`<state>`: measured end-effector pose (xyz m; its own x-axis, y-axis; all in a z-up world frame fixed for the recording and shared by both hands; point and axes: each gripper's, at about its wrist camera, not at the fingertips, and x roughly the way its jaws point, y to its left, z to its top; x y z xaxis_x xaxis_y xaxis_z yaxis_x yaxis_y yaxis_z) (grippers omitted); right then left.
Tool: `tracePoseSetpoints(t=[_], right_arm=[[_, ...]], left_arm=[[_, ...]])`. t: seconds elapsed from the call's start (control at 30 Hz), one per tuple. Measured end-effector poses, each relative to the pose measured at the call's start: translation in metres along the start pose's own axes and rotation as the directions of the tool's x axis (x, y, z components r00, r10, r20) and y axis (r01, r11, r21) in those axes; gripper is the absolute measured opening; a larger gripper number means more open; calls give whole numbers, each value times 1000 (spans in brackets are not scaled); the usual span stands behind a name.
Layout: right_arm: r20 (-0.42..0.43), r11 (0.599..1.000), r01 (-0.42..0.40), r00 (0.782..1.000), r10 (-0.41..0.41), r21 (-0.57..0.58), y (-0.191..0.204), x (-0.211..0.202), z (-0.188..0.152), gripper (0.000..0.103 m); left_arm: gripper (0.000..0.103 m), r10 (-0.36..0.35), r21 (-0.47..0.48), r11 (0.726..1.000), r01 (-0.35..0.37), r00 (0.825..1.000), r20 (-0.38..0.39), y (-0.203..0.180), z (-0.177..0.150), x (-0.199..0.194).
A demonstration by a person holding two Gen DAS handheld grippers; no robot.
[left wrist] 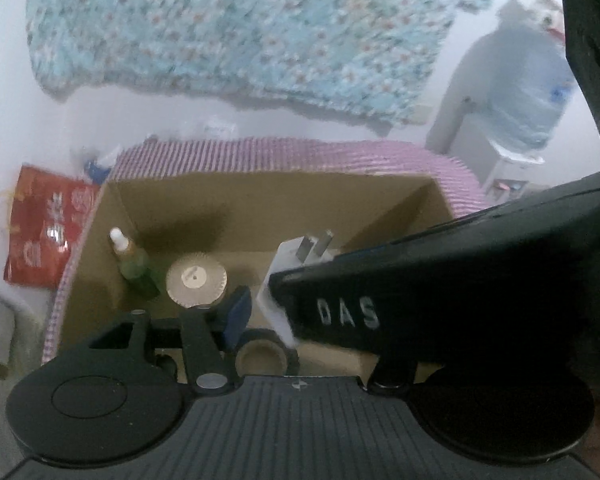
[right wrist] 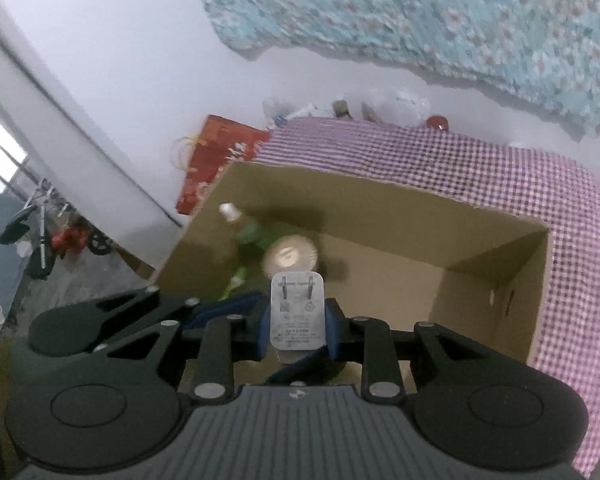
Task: Organize rigid objects
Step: 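Lift the white charger into the box and open the right tool, then move the right tool back to the white supplement bottle and grasp it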
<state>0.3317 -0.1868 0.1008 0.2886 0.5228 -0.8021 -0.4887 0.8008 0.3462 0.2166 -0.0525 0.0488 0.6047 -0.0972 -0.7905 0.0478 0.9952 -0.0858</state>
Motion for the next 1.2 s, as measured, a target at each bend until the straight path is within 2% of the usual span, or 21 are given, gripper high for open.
tracePoseSetpoints(t=[0.27, 0.4, 0.57, 0.63, 0.7, 0.77, 0.93, 1.1, 1.2], right_arm=[[-44, 997, 77, 996, -76, 24, -31, 66, 19, 29], [-58, 994, 107, 993, -106, 23, -38, 86, 20, 29], [-85, 993, 107, 991, -103, 45, -42, 93, 13, 32], [-73, 993, 107, 992, -104, 49, -41, 86, 12, 32], [-50, 991, 116, 992, -113, 60, -38, 71, 12, 38], [-6, 991, 111, 994, -111, 80, -35, 50, 11, 53], [129, 990, 62, 988, -79, 129, -17, -21, -15, 55], [280, 982, -9, 959, -45, 189, 3, -84, -66, 60], [321, 974, -26, 946, -48, 223, 11, -104, -100, 60]], left_arm=[[56, 40, -57, 997, -44, 997, -73, 14, -1, 16], [56, 39, -56, 997, -44, 996, -83, 17, -3, 17], [56, 23, -55, 998, -27, 997, -78, 18, -6, 11], [57, 19, -51, 998, -22, 997, -74, 17, -7, 7], [57, 8, -48, 999, -11, 998, -64, 15, -9, -1], [59, -12, -44, 999, 10, 999, -42, 12, -12, -15], [63, -60, 1, 998, 60, 998, 15, 5, -26, -54], [68, -109, 62, 992, 106, 993, 49, 1, -51, -94], [70, -126, 98, 988, 120, 991, 52, -1, -71, -113]])
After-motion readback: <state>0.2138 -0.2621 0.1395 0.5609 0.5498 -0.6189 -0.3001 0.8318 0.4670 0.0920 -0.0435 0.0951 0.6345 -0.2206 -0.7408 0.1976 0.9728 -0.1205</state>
